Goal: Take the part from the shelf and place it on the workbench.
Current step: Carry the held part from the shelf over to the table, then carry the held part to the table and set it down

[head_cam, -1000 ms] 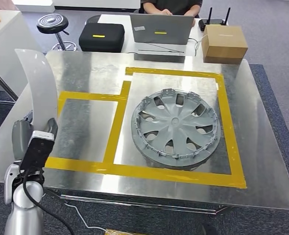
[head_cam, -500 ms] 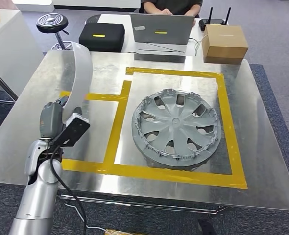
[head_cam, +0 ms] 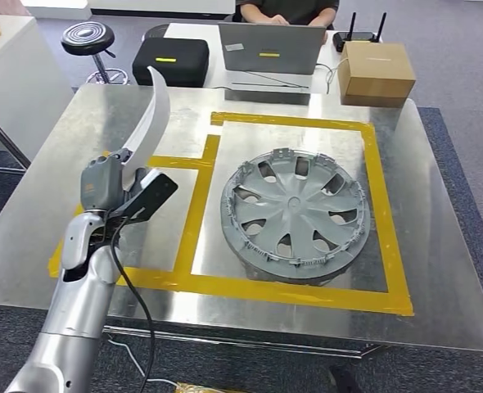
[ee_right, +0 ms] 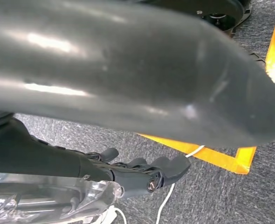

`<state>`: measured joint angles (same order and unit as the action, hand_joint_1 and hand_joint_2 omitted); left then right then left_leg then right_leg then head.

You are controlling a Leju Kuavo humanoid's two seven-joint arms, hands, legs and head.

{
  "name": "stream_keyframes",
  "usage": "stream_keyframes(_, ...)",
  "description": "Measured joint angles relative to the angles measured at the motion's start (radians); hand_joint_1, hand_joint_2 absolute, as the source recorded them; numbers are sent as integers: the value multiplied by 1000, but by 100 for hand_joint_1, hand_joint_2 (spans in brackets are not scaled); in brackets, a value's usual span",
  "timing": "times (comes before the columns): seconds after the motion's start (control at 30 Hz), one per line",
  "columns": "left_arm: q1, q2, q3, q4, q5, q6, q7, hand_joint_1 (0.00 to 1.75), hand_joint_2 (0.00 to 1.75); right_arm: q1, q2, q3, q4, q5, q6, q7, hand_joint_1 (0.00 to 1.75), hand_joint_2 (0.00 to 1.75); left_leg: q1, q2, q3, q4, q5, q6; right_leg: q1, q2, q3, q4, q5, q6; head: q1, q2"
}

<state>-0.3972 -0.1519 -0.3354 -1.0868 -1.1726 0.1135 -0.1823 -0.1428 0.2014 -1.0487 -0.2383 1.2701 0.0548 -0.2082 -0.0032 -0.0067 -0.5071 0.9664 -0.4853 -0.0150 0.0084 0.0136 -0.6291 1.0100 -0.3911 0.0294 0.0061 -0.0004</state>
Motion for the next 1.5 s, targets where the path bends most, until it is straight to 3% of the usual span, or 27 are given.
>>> stream_keyframes(0.17,-81,-14,-14,122,-120,25,86,175,175,-4,0,5,1,-5,-4,10,0,0,0,0,0,0,1,1,0,0,0,0,1,0,0,0)
stream_keyframes(0.37,-120,-24,-14,194,-140,34,102,175,175,-9,0,6,1,-5,-6,11,0,0,0,0,0,0,0,1,0,0,0,0,1,0,0,0)
stream_keyframes(0.77,-144,-30,-14,248,-146,38,106,175,175,-11,0,6,1,-6,-6,11,0,0,0,0,0,0,0,1,0,0,0,-1,1,0,0,0)
stream_keyframes(1.0,-161,-34,-8,284,-245,48,161,175,175,-12,0,6,1,-16,-10,14,0,0,0,0,0,0,0,1,0,0,0,-1,1,0,0,0)
stream_keyframes(1.3,-173,-36,20,338,-273,62,166,175,175,-9,0,6,1,-25,-16,17,0,0,0,0,-1,0,0,1,0,0,0,-1,1,0,0,0)
stream_keyframes(1.43,-171,-26,39,348,-281,64,165,6,175,-3,0,6,1,-32,-17,15,0,0,0,0,-1,0,0,1,0,0,0,-1,1,0,0,0)
stream_keyframes(1.5,-170,-23,47,353,-283,75,162,0,175,-1,0,6,1,-34,-17,13,0,0,0,0,-1,0,0,1,0,0,0,-1,1,0,0,0)
